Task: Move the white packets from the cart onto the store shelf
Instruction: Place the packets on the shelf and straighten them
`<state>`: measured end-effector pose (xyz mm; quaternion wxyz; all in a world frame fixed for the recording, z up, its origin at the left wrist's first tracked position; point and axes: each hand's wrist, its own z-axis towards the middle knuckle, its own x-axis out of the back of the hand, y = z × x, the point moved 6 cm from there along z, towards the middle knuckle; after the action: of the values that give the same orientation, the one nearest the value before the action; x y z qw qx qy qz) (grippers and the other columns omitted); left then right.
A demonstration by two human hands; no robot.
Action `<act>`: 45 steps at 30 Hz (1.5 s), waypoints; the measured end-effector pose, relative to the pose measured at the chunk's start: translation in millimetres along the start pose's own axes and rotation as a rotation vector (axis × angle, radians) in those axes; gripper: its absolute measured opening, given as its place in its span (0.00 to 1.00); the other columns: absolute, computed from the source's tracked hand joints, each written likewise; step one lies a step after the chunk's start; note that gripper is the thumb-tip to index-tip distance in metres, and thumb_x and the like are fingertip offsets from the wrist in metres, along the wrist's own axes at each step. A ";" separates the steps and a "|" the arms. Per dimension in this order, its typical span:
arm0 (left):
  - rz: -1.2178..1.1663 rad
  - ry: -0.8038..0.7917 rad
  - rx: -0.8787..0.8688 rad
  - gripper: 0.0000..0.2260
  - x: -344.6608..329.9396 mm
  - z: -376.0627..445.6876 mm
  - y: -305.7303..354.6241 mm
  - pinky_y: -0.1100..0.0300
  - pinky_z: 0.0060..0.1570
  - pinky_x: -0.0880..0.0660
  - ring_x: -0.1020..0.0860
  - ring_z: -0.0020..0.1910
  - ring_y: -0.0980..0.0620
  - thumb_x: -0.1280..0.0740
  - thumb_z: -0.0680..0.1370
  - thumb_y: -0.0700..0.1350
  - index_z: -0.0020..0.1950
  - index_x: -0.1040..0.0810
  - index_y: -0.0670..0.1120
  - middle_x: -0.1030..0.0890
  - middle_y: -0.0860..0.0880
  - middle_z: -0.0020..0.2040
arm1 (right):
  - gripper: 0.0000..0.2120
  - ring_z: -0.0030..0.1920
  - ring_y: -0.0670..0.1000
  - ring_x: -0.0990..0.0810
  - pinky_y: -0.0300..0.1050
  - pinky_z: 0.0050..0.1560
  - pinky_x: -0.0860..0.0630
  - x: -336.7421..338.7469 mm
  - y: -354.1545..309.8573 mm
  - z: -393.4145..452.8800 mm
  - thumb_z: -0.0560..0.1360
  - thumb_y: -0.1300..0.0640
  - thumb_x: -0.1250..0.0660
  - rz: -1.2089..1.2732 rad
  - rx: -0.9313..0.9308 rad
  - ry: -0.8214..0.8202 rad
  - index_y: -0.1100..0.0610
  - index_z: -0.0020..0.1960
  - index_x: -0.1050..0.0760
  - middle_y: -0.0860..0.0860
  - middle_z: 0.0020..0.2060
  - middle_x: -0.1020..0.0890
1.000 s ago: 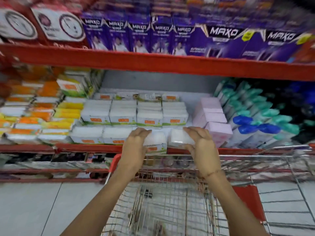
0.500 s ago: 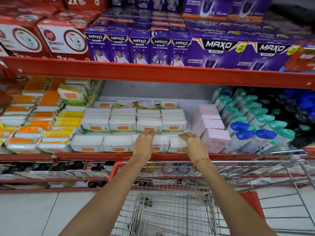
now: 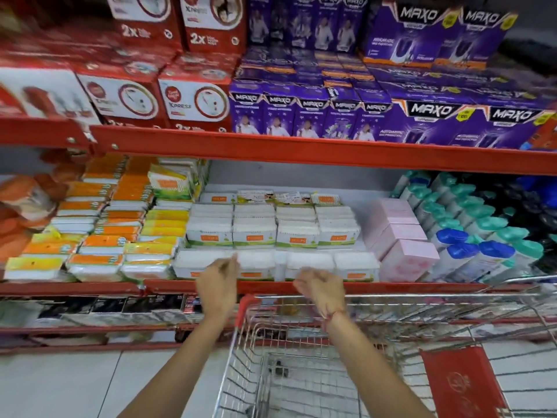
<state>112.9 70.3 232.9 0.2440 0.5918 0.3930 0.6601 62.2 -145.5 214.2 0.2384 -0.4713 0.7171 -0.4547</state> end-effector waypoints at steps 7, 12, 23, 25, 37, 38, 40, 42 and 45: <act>-0.716 -0.263 0.741 0.25 13.0 43.3 -81.3 0.46 0.55 0.24 0.21 0.55 0.36 0.37 0.80 0.47 0.71 0.39 0.34 0.24 0.29 0.59 | 0.19 0.65 0.64 0.28 0.49 0.65 0.26 -102.2 18.5 3.0 0.78 0.64 0.37 0.522 -0.413 -0.123 0.69 0.67 0.34 0.69 0.67 0.32; -0.768 -0.272 0.787 0.21 2.9 69.4 -80.2 0.46 0.54 0.22 0.20 0.53 0.37 0.39 0.81 0.42 0.70 0.38 0.33 0.28 0.30 0.66 | 0.19 0.67 0.65 0.30 0.55 0.69 0.32 -123.1 17.8 22.8 0.79 0.66 0.40 0.506 -0.448 -0.040 0.69 0.68 0.36 0.69 0.69 0.36; -0.674 -0.194 0.794 0.20 -8.6 103.1 -75.6 0.50 0.38 0.18 0.19 0.31 0.42 0.38 0.80 0.43 0.66 0.33 0.31 0.21 0.32 0.46 | 0.21 0.62 0.65 0.25 0.56 0.63 0.25 -139.9 4.1 60.4 0.78 0.65 0.37 0.444 -0.390 0.056 0.67 0.69 0.36 0.66 0.67 0.30; -0.671 -0.188 0.791 0.19 -9.5 103.9 -74.8 0.52 0.35 0.18 0.19 0.28 0.44 0.38 0.80 0.43 0.65 0.31 0.31 0.21 0.34 0.44 | 0.21 0.61 0.64 0.24 0.56 0.62 0.25 -140.3 3.7 62.1 0.78 0.65 0.37 0.436 -0.390 0.044 0.69 0.68 0.35 0.67 0.65 0.28; -0.790 -0.570 0.867 0.28 -65.4 6.1 -22.7 0.47 0.64 0.28 0.27 0.64 0.33 0.38 0.80 0.47 0.68 0.40 0.25 0.30 0.26 0.65 | 0.24 0.66 0.68 0.30 0.57 0.67 0.30 -35.1 20.7 20.4 0.78 0.59 0.36 0.372 -0.393 -0.064 0.75 0.64 0.37 0.74 0.66 0.33; -0.797 -0.608 0.877 0.30 -78.2 -5.9 -13.3 0.47 0.63 0.27 0.26 0.63 0.33 0.38 0.80 0.49 0.68 0.40 0.25 0.30 0.26 0.65 | 0.23 0.66 0.68 0.30 0.57 0.67 0.29 -14.0 22.4 21.5 0.78 0.59 0.36 0.356 -0.389 -0.041 0.75 0.63 0.36 0.75 0.65 0.34; -0.816 -0.667 0.889 0.32 -100.5 -22.6 2.6 0.48 0.60 0.26 0.26 0.63 0.33 0.38 0.79 0.52 0.69 0.41 0.27 0.30 0.26 0.65 | 0.19 0.62 0.67 0.26 0.55 0.63 0.26 24.4 25.4 29.5 0.77 0.59 0.35 0.345 -0.375 0.024 0.74 0.59 0.32 0.73 0.63 0.29; -0.849 -0.687 0.895 0.33 -121.9 -32.4 17.2 0.49 0.59 0.26 0.25 0.62 0.33 0.37 0.78 0.52 0.71 0.42 0.29 0.30 0.26 0.65 | 0.19 0.60 0.66 0.24 0.55 0.60 0.25 60.5 24.9 42.6 0.77 0.59 0.35 0.362 -0.337 0.121 0.73 0.60 0.32 0.72 0.62 0.27; -0.888 -0.664 0.899 0.32 -147.4 -38.9 35.3 0.50 0.60 0.25 0.25 0.62 0.34 0.37 0.79 0.51 0.72 0.42 0.31 0.29 0.26 0.65 | 0.22 0.58 0.65 0.23 0.55 0.60 0.24 92.1 22.6 64.1 0.78 0.56 0.36 0.390 -0.309 0.187 0.70 0.65 0.34 0.71 0.61 0.26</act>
<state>106.7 -74.9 174.9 0.3290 0.5888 0.7360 0.0571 60.6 -252.0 172.0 0.1797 -0.3109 0.8742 -0.3268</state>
